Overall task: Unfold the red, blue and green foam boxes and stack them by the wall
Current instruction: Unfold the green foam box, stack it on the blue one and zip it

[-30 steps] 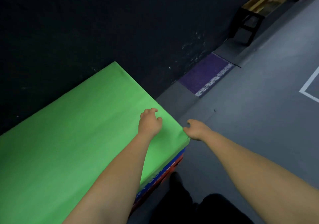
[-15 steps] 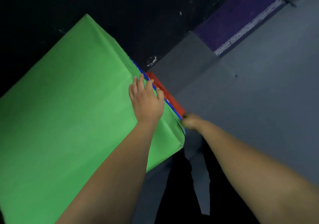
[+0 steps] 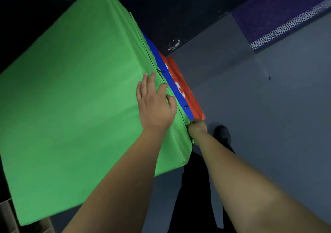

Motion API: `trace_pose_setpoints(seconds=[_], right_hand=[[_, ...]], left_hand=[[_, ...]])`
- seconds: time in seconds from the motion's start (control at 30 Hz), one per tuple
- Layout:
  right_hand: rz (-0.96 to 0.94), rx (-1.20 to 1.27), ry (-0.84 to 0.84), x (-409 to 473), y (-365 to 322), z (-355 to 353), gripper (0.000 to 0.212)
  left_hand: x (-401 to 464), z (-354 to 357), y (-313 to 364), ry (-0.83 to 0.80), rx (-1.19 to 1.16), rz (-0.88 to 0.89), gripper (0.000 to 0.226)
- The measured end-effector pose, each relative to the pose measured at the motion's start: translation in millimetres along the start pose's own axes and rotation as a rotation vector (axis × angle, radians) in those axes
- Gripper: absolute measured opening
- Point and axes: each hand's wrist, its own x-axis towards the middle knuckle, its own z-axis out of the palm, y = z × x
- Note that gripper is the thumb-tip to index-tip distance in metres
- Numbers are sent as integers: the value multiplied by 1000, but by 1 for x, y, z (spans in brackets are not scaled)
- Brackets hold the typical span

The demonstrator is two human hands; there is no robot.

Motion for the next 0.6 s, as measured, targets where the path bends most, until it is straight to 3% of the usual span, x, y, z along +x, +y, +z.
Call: trace_pose_setpoints(seconds=[0.1,0.17,0.27,0.33,0.47,0.6], right_hand=[[-70,-182,63,3,-13,-6,36],[-54,-181,38,3,-20,-7,18],[21,-94,-73,0,-17,-3,8],[65,-60,-168,3,-17,-7,23],[-85,-53,-80,7,-43,-10,29],[-170,-35,-156,6,-66,6,29]], left_hand=[[0,-2,1,1,15,-8,31],[0,-1,1,-9,17,-6,31],[-1,1,1,-10,11,-9,32],[-2,1,1,-15,8,-14,33],[0,-6,-2,-49,-16,-15,37],[7,-19,-3,-50,-86,-22,42]])
